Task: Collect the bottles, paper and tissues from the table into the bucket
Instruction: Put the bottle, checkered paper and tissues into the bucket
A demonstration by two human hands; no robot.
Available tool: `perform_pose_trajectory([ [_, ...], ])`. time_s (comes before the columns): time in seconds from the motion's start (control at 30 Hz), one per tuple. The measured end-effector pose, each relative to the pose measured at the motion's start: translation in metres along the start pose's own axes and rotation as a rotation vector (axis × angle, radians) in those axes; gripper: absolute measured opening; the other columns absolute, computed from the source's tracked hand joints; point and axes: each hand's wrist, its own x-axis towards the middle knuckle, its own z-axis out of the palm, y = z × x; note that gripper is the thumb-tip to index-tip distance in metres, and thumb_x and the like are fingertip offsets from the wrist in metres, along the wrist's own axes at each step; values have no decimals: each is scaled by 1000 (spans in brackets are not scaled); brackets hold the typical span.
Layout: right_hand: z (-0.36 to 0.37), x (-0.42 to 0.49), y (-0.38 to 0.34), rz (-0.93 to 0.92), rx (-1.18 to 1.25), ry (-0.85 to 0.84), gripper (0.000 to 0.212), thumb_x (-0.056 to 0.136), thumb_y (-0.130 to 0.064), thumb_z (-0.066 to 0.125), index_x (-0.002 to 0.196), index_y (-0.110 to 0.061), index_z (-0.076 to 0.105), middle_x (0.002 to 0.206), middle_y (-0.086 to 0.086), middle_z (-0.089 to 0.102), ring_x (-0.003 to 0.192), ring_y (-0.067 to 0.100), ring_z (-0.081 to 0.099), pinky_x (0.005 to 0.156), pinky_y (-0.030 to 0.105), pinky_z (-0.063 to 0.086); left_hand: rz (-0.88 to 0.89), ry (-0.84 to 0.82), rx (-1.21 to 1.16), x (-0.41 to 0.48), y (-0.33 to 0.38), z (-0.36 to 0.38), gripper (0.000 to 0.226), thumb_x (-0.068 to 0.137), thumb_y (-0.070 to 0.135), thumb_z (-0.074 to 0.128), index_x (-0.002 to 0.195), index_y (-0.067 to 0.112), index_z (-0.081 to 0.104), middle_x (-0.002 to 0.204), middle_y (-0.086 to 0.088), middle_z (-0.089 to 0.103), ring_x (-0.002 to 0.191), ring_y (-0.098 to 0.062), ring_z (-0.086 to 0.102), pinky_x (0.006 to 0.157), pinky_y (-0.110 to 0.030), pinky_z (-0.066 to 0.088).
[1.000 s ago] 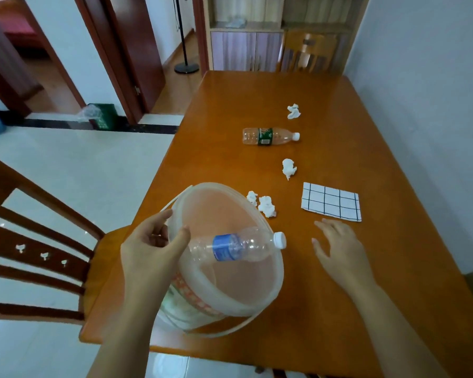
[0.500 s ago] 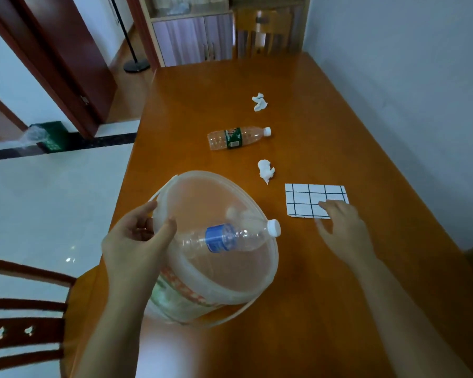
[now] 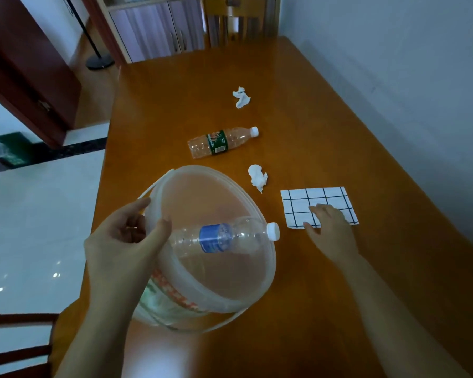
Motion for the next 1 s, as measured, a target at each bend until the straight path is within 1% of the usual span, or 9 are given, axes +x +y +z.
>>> perform_pose_trajectory([
  [0.13,15,22,9,15,-4,-15,48,85,-30,57,129,-12,45,138,13,45,128,28,34,103,43,31,-7,-1,-15,12,-1,12,31,70,25,71,100,30,63,78,2,62,71,-23,60,61,-32,53],
  [0.27,26,40,20,39,-21,-42,55,83,-36,59,131,-15,42,143,12,39,132,29,29,106,46,27,2,-20,-26,19,-1,19,36,66,33,75,101,31,64,77,2,62,71,-21,61,56,-20,52],
  [0.33,32,45,27,60,-26,-85,60,82,-40,59,133,-18,39,145,11,36,134,30,26,107,48,25,-3,-24,-29,20,0,19,43,60,40,76,101,32,64,76,0,62,70,-20,61,57,-21,52],
  [0.43,41,44,36,74,-46,-154,65,79,-45,60,134,-19,37,146,10,33,135,29,23,109,49,24,-6,-21,-30,19,-1,18,41,59,44,70,99,36,64,73,0,60,67,-21,58,56,-22,53],
  [0.5,46,41,39,72,-73,-154,65,79,-47,61,133,-19,39,146,9,33,135,29,22,109,50,23,-7,-14,-38,18,-1,17,37,61,40,70,97,38,63,73,-1,60,66,-23,57,55,-18,51],
  [0.57,49,39,39,71,-73,-125,64,77,-47,62,131,-18,42,144,10,36,134,29,24,107,50,25,-13,-5,-45,16,-1,17,37,59,43,70,95,40,63,73,0,60,66,-24,58,54,-17,51],
  [0.77,53,28,37,80,-48,-25,52,77,-39,65,122,-15,53,132,11,47,125,29,35,97,48,34,-9,4,-36,8,0,18,37,55,51,67,91,43,64,62,19,58,62,-15,56,53,-13,47],
  [0.9,54,21,31,101,-53,10,40,78,-33,65,113,-14,58,119,11,52,114,30,41,89,45,38,-8,10,-24,4,1,17,35,60,42,69,95,40,63,61,22,58,60,-11,55,51,-11,46],
  [1.0,55,11,25,105,-24,61,26,77,-24,67,101,-13,64,108,12,56,104,32,45,80,44,40,-4,16,-25,1,2,15,34,62,40,68,95,39,62,61,23,58,57,-4,54,50,-10,46],
])
